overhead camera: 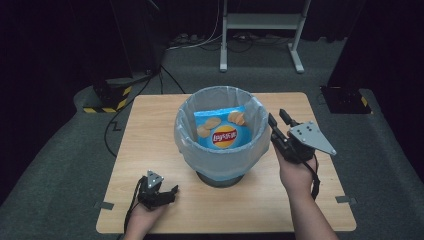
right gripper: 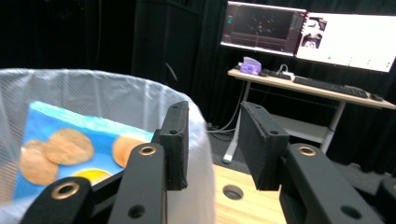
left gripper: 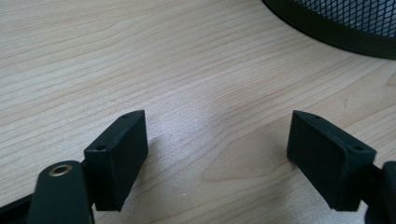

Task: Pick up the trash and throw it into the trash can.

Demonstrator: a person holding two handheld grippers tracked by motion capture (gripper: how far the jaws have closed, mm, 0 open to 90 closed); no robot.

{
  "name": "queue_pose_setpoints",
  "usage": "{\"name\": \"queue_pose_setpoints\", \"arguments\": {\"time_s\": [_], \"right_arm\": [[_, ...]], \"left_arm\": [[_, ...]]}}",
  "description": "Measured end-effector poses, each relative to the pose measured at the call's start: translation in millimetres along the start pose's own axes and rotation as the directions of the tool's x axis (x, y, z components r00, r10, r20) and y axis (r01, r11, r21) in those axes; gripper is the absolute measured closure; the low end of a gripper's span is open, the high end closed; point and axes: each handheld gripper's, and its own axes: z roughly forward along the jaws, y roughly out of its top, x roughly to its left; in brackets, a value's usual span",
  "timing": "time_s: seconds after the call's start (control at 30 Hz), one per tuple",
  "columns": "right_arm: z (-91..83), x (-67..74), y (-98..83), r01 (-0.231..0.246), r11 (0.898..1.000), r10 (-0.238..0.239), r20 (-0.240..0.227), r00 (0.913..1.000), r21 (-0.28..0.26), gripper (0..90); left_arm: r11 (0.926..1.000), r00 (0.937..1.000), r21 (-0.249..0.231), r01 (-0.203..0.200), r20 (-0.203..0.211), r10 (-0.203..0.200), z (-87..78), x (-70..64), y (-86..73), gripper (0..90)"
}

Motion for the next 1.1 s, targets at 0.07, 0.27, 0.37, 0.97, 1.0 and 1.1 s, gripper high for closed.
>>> {"name": "queue_pose_setpoints", "arguments": {"time_s": [0.07,0.27,0.37,0.97,1.0,1.1], "right_arm": [[-1.2,-5.6,-5.2,-0.004,1.000,0.004,0.008,1.0000,0.015,59.5],[-1.7,-19.6,-31.6,-0.007,0.997,0.006,0.022,0.9997,0.080,52.2],[-1.3,-24.5,-49.1,-0.006,0.993,0.003,0.024,0.9997,0.116,49.5],[0.5,-39.0,-170.9,-0.026,0.908,0.019,0.021,0.9996,0.419,44.2],[0.3,-38.7,-174.4,-0.029,0.902,0.022,0.020,0.9996,0.431,43.0],[0.7,-37.5,-188.2,-0.042,0.874,0.044,0.007,0.9990,0.484,40.3]], "left_arm": [[1.0000,1.0000,0.000,0.000,0.000,0.000,0.0,0.0,0.0,20.4],[1.0000,1.0000,0.000,0.000,0.000,0.000,0.0,-0.1,0.0,20.4],[1.0000,1.0000,0.000,0.000,0.000,0.000,0.0,-0.1,0.0,20.4],[1.0000,1.0000,0.000,0.000,0.000,0.000,0.1,-0.2,0.0,20.4],[1.0000,1.0000,0.000,0.000,0.000,0.000,0.0,-0.2,0.0,20.4],[1.0000,1.0000,-0.001,0.000,0.000,0.000,0.1,-0.1,0.0,20.4]]}}
